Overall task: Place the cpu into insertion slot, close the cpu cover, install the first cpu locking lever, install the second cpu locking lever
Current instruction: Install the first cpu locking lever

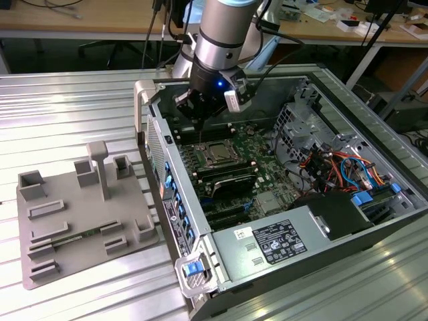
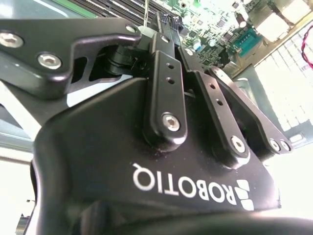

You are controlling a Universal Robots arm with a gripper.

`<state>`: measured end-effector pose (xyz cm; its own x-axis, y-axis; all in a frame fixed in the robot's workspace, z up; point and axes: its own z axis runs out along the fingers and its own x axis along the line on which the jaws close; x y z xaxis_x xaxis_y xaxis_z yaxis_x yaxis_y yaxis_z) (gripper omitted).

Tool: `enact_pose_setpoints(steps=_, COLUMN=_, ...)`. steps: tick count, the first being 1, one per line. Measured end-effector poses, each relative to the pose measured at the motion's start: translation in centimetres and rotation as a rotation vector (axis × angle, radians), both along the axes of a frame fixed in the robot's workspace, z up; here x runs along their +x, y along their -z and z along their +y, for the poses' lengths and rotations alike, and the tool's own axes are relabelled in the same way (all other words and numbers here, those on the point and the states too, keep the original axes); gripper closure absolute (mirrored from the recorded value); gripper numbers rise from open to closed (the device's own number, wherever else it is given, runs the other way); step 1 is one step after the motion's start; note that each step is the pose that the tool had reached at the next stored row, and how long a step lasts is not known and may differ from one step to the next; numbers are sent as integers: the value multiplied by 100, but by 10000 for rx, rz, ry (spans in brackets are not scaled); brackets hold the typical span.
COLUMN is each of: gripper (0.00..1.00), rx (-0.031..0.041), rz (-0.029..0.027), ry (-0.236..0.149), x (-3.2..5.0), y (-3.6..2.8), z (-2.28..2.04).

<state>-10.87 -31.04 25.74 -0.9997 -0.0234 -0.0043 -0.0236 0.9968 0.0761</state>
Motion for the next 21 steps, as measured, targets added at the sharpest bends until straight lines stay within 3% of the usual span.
enact_pose_setpoints(steps=14, gripper=89, rx=-1, rz=0, ry=0, x=200, y=0, z=-1)
enact_pose_setpoints(steps=21, gripper=89, rx=1, rz=-1, ry=0, x=208, y=9, z=0)
